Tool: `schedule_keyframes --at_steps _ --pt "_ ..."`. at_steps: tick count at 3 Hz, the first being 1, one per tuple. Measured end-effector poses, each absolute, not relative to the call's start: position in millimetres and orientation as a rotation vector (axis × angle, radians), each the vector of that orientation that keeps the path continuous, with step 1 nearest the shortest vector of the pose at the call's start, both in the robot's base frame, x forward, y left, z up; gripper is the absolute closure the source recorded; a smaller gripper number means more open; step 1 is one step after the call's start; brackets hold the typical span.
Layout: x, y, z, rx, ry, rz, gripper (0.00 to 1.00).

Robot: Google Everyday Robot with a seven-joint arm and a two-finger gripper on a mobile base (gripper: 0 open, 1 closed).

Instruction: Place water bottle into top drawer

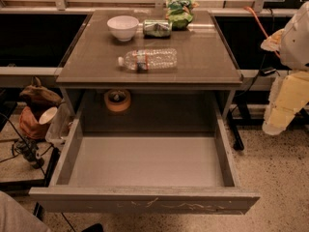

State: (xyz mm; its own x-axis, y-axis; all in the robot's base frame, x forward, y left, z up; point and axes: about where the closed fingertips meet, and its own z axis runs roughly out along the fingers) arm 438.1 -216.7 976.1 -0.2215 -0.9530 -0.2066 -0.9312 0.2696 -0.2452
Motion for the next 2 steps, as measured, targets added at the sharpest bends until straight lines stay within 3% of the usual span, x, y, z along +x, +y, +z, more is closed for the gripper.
schedule_keyframes --at_steps 2 --pt "440.9 -214.5 977.1 -1.72 2.211 -0.091 0.0"
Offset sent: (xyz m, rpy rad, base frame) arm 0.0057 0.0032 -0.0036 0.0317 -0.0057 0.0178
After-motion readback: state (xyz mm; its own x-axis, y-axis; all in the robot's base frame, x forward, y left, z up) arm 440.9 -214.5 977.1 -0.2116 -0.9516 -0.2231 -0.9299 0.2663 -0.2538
